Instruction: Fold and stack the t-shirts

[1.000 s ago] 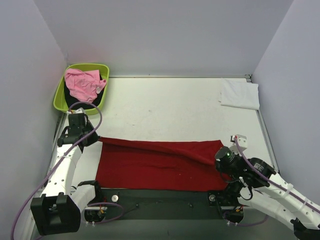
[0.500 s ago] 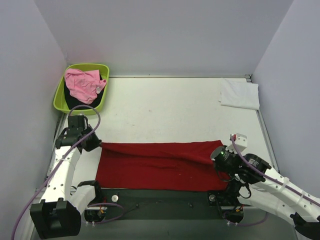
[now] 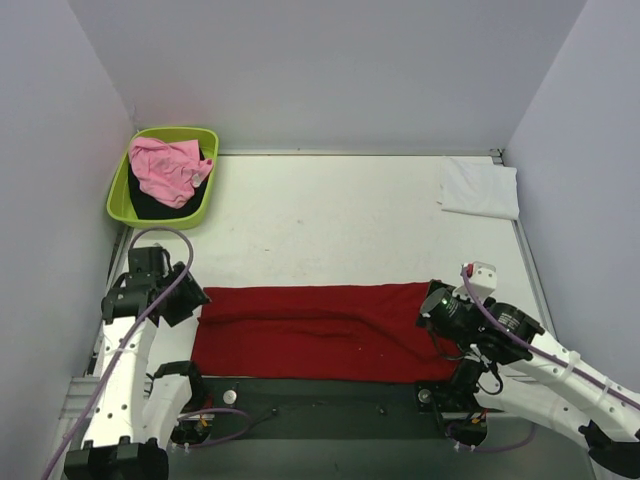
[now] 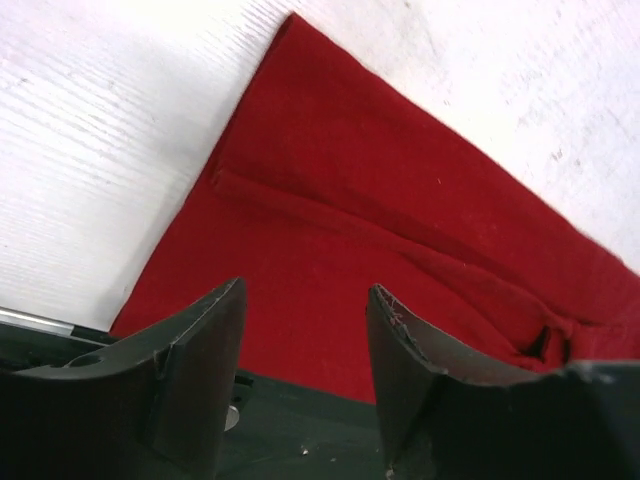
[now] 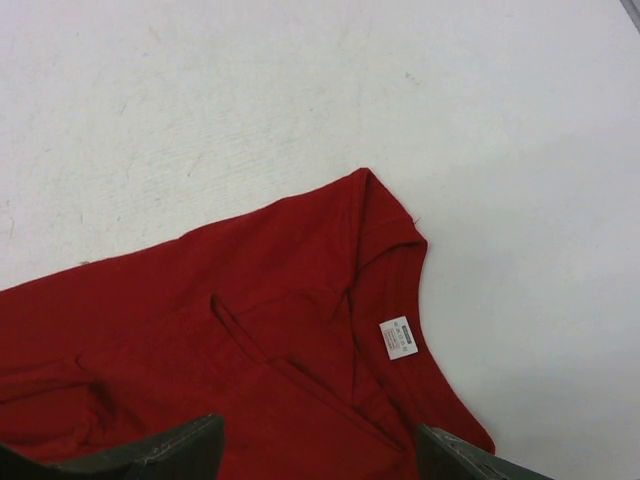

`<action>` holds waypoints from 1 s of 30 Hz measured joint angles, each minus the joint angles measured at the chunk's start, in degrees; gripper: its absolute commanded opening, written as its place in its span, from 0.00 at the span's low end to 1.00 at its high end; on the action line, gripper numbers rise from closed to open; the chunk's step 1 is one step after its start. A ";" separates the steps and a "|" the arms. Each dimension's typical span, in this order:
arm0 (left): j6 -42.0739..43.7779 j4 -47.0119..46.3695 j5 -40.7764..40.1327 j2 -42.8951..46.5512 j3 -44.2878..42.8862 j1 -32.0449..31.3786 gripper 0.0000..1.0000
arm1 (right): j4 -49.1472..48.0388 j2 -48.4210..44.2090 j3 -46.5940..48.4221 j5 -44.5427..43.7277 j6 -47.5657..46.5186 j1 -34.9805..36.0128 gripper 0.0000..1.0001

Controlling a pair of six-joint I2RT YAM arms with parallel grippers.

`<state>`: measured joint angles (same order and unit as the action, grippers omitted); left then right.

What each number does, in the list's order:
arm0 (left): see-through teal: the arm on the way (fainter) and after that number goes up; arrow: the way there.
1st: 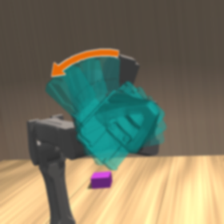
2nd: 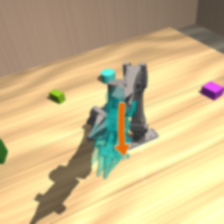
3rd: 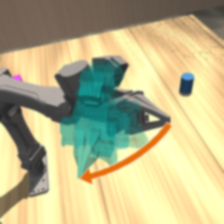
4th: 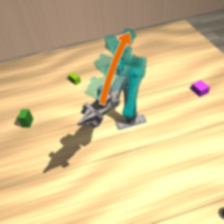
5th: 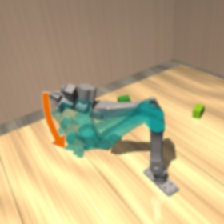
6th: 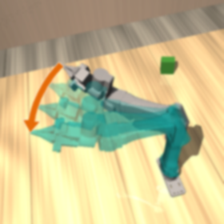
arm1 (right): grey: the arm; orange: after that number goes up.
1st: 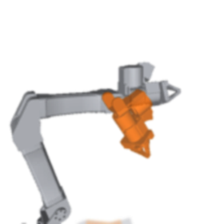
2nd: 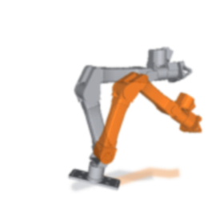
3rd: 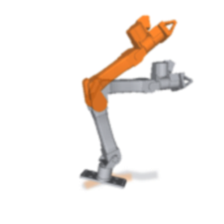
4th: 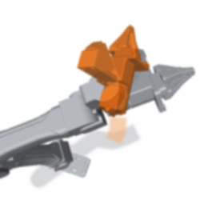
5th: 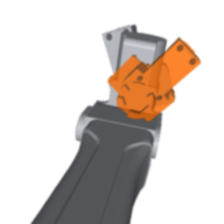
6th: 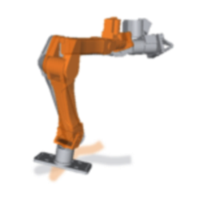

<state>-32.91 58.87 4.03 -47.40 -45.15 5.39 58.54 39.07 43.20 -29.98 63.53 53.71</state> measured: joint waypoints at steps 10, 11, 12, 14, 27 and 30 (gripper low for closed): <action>-0.09 -3.72 10.03 1.95 -0.02 0.04 0.67 | -8.33 12.61 2.14 -0.74 -7.23 -2.19 0.80; -0.37 -5.40 11.02 0.74 0.00 0.02 0.67 | -10.69 14.82 2.16 -0.17 -8.63 -2.97 0.80; -0.72 -7.19 12.00 -0.63 0.04 0.02 0.67 | -13.27 17.16 2.16 0.83 -10.03 -3.96 0.80; -1.46 -11.30 14.03 -3.50 0.42 0.02 0.67 | -18.21 21.24 2.19 3.26 -12.90 -6.58 0.80; -3.98 -27.45 14.23 -20.65 5.05 -2.75 0.61 | -36.61 37.73 1.73 11.65 -20.63 -15.72 0.79; -3.98 -28.11 12.37 -21.86 5.29 -3.69 0.61 | -38.64 37.88 0.09 12.81 -20.79 -17.14 0.79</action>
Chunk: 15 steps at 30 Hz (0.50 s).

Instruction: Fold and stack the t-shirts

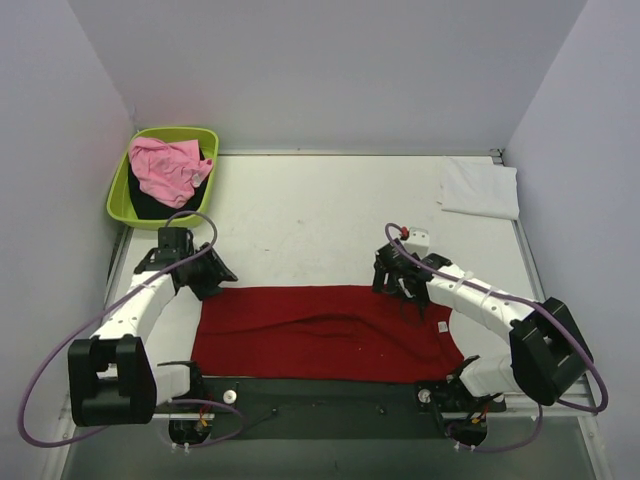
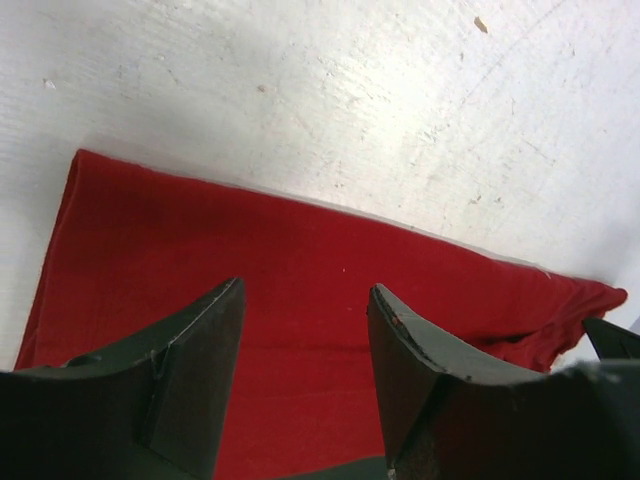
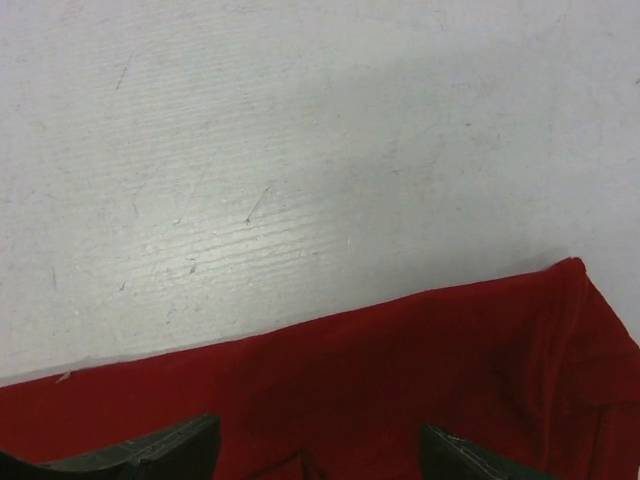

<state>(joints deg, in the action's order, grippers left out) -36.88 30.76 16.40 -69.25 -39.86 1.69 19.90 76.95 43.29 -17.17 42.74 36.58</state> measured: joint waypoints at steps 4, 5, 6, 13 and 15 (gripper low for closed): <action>-0.13 -1.70 -2.54 -2.27 0.09 -0.90 0.61 | -2.62 0.46 -2.47 1.90 -0.11 -2.27 0.79; -0.20 -2.14 -3.02 -3.04 0.20 -0.92 0.61 | -3.34 0.92 -3.08 2.49 -0.15 -2.91 0.79; -0.39 -2.73 -3.58 -3.78 0.44 -1.29 0.61 | -4.04 1.55 -3.67 3.06 -0.17 -3.48 0.79; -2.05 -5.38 -6.97 -9.14 1.29 -4.98 0.61 | -7.85 5.46 -4.66 4.81 -0.76 -5.44 0.79; -2.82 -6.32 -7.87 -10.23 1.36 -5.49 0.61 | -8.44 5.95 -4.48 4.81 -1.03 -5.75 0.80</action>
<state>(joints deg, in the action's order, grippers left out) -39.70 24.45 8.54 -79.48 -38.50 -3.79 11.46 82.89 38.81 -12.36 41.71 30.83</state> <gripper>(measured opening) 0.607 0.790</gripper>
